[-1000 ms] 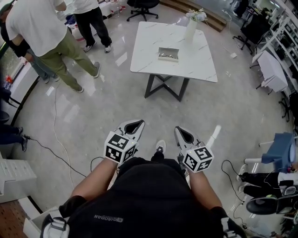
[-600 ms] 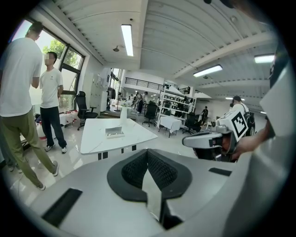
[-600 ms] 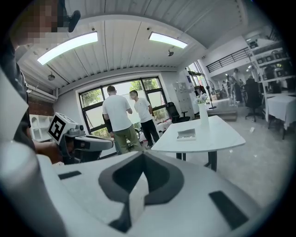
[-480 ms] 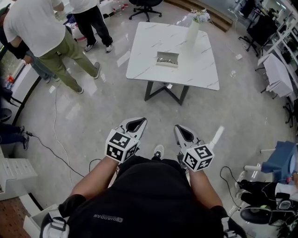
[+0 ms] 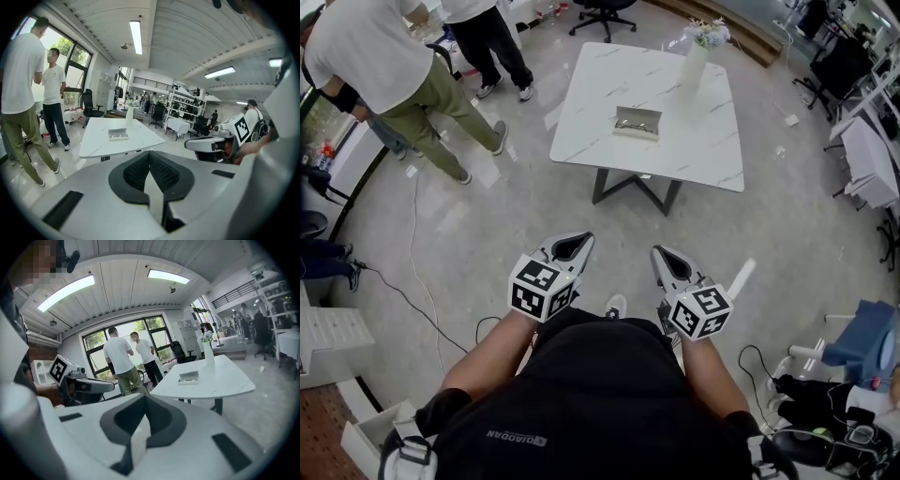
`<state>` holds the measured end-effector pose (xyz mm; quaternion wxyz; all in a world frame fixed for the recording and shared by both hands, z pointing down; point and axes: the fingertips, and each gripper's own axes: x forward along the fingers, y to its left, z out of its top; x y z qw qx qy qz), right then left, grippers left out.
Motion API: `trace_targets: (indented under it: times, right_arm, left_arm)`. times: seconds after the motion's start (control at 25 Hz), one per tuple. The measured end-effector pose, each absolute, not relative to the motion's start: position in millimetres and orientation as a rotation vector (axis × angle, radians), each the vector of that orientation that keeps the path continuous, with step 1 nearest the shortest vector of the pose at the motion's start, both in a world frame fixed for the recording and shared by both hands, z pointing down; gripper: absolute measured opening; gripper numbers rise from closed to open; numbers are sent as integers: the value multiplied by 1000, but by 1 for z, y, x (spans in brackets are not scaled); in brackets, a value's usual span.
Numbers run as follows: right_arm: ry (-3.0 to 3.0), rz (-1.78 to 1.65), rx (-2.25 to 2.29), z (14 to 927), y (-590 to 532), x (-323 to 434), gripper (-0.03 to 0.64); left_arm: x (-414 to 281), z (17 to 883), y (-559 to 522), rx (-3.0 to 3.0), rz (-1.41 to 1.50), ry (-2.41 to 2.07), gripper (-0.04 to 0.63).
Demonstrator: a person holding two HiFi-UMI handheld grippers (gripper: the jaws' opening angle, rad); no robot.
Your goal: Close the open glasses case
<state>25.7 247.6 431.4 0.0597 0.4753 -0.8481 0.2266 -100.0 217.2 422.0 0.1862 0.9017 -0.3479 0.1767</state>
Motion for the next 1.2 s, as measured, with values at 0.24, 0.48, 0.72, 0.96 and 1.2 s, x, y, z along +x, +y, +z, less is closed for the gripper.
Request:
trace_targets:
  times: [0.24,0.48,0.72,0.96,1.2]
  right_arm:
    - [-2586,687,1415,432,237,44,2]
    - [-2595,692,1423,433,228,68,2]
    - [-2593,717,1435,438,224,84,2]
    - [-2589,736,1417,443,217,84,2]
    - [-2563,757,1425,455,211,85,2]
  left_arm:
    - [-79,424,210,2539,514,-998,3]
    - [-56,425,198,2509,490,-993,3]
    - [-41,420,190,2538,509,-1006,3]
    - [-44,428,186,2509,530,-1017,3]
    - [-39,442,175,2498,542,-980,3]
